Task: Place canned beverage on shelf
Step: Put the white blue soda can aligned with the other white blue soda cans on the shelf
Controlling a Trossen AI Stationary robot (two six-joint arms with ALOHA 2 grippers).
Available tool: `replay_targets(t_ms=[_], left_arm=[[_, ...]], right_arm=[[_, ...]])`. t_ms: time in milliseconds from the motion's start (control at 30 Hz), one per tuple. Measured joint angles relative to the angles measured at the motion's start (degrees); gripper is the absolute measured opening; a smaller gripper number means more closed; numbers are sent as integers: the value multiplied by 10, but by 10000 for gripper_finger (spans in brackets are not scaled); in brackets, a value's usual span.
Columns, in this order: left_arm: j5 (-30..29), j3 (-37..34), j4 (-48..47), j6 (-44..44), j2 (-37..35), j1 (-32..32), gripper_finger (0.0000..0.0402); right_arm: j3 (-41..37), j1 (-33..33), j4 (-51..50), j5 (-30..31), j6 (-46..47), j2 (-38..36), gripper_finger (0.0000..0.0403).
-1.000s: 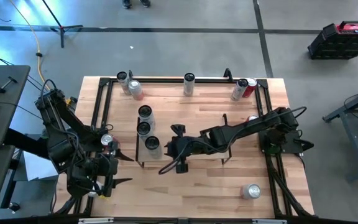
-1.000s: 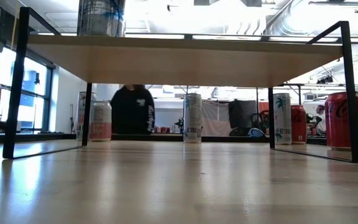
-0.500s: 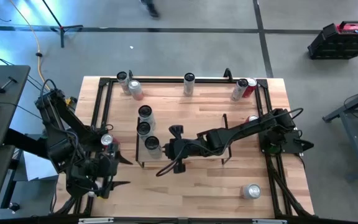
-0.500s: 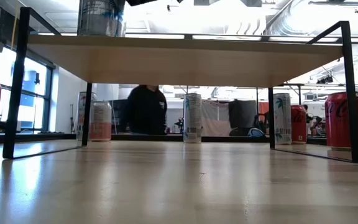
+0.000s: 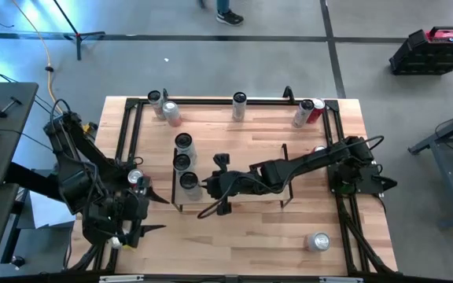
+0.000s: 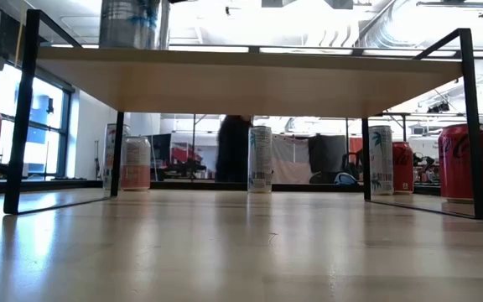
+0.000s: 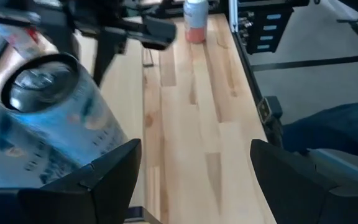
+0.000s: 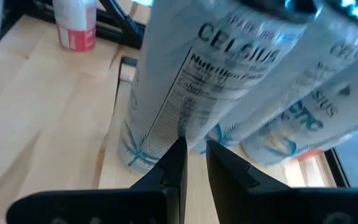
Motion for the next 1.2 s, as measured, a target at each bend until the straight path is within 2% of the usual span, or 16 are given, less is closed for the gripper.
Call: replay_targets(t_ms=[400,600,900,1200], left_arm=[[-24,0,-1,30,-18,12,291],[-41,0,-1,39,-18,15,291],[-49,0,-1,38,-18,18,291],[-50,0,-1,33,-18,18,291]], right_arm=[[0,-5,1,-2,-20,0,44],[0,-10,44,-35,-21,0,44],[0,-9,50,-25,-28,-1,44],[0,-13,65,-29,-97,-1,44]])
